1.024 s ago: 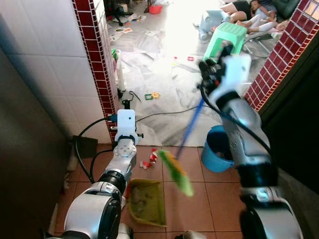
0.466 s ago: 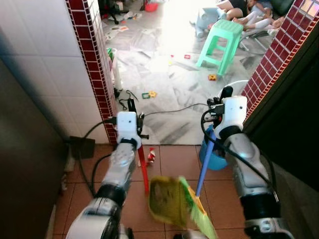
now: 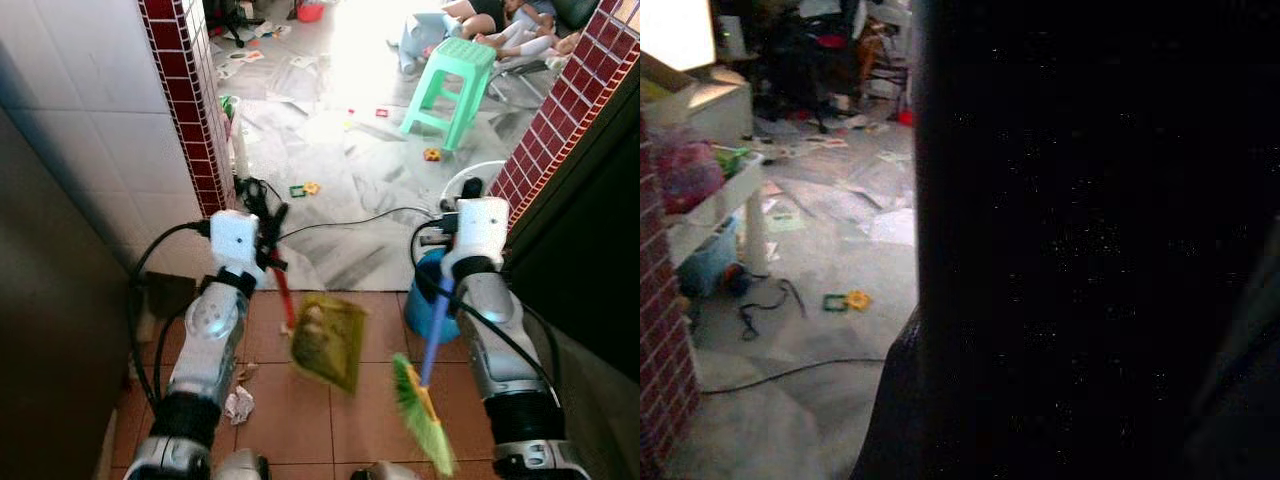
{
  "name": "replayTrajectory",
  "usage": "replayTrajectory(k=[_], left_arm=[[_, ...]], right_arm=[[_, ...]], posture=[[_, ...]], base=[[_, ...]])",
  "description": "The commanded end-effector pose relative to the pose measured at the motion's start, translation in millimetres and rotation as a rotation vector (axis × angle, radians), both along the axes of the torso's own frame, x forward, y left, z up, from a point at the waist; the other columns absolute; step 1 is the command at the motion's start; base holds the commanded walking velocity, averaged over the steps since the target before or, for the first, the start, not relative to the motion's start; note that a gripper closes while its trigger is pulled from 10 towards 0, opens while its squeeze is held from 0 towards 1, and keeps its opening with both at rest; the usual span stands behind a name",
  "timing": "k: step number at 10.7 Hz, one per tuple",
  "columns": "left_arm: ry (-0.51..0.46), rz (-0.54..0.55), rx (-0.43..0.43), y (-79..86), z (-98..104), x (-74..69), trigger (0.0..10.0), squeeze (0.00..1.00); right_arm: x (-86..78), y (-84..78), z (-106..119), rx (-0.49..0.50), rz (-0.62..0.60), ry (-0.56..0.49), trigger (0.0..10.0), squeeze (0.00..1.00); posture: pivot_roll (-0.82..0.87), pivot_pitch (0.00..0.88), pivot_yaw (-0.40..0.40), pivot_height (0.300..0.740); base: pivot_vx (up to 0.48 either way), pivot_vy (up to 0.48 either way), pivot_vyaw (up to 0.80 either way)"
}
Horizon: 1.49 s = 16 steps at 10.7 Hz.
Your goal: Sweep floor
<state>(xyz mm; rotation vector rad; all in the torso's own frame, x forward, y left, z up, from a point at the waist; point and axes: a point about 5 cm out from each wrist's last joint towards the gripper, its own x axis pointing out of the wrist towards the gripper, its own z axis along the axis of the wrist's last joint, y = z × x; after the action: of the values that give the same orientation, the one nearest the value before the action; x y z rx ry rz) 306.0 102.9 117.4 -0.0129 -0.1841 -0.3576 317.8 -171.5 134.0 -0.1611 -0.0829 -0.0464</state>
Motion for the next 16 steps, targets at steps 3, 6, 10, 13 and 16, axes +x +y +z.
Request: replayTrajectory(k=[3, 6, 10, 13, 16], left_arm=[[0.019, 0.063, 0.026, 8.5, 3, -5.0, 10.0, 0.00], [0.094, 0.175, -0.050, 24.7, -1, -8.6, 10.0, 0.00], [0.119, 0.178, -0.061, 22.4, -2, -8.5, 10.0, 0.00], [0.121, 0.171, -0.067, 18.7, -1, -5.9, 10.0, 0.00], [0.122, 0.177, -0.070, 18.0, 0, -4.9, 10.0, 0.00]], right_arm=[[2.0, 2.8, 4, 0.057, -0.010, -0.019, 10.0, 0.00], [3.6, 5.1, 0, 0.070, -0.012, -0.003, 10.0, 0.00], [5.1, 0.6, 0, 0.079, -0.021, -0.002, 10.0, 0.00], [5.6, 1.0, 1, 0.077, -0.015, -0.006, 10.0, 0.00], [6.4, -0.1, 2, 0.068, -0.013, -0.007, 10.0, 0.00]], posture=[[-0.07, 0.000, 0.000, 0.740], [-0.07, 0.000, -0.001, 0.740], [-0.08, 0.000, 0.005, 0.740], [-0.09, 0.000, 0.005, 0.740], [-0.09, 0.000, 0.002, 0.740]], base=[[0.000, 0.000, -0.27], [0.000, 0.000, -0.80], [0.000, -0.175, -0.13], [0.000, -0.386, -0.14], [0.000, -0.395, 0.00]])
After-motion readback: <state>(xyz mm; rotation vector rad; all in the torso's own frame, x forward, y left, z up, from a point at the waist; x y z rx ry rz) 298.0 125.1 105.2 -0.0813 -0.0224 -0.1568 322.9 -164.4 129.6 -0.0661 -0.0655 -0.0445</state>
